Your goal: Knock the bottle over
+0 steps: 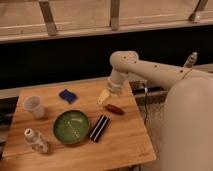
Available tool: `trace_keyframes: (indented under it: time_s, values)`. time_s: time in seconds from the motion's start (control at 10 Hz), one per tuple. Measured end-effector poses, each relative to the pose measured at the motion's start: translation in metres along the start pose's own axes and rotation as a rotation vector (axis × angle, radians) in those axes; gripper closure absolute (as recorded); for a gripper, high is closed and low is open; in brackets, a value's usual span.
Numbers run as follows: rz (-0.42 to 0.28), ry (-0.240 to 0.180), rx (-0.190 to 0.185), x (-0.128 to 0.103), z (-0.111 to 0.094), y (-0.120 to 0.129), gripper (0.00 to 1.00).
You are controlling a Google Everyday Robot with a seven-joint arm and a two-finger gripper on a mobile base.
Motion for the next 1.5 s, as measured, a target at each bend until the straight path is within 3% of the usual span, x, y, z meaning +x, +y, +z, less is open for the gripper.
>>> trace_keyframes:
  time_s: [1.0,1.2,1.5]
  values:
    - [-0.011,0.006,0.005,0.001,0.001,0.002,0.2]
    - [-0.063,0.019,0.006,0.006,0.009,0.018,0.2]
    - [-0.166,0.023,-0.017,0.032,0.027,0.076,0.2]
